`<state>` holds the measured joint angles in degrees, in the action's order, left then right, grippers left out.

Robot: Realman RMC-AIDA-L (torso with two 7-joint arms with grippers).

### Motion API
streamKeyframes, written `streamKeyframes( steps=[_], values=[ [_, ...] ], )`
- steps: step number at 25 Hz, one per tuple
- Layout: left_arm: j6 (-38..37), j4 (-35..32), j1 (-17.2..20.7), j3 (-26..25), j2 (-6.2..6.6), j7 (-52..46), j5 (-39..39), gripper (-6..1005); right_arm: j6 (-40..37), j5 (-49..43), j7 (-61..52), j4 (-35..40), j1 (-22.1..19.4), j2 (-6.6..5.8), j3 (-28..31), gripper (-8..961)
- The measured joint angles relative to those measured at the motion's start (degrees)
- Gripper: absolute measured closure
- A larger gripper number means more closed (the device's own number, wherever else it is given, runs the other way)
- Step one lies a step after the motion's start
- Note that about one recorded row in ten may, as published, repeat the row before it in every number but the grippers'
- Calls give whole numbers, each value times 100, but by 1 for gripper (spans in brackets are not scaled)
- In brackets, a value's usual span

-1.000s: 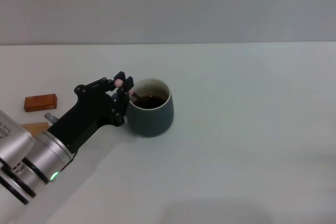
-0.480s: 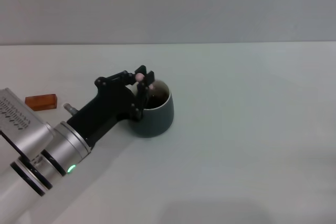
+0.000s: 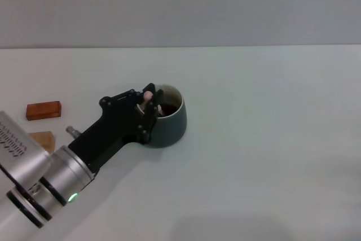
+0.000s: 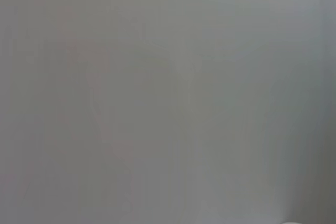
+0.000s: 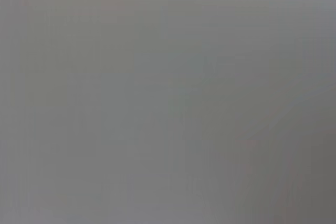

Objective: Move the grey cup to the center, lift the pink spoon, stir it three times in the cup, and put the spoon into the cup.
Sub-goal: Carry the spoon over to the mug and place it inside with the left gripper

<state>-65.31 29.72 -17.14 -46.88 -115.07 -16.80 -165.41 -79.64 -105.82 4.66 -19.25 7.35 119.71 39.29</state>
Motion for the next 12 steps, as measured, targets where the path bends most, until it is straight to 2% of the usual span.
streamKeyframes(
  steps=[5,12],
  values=[
    [36,-113,44,-140,59,17,0,820,1,-21,0,0,18,0,0,953],
    [59,-339,-172,-380,10,117,1,807,1,-16,0,-1,18,-1,-93,953]
  ],
)
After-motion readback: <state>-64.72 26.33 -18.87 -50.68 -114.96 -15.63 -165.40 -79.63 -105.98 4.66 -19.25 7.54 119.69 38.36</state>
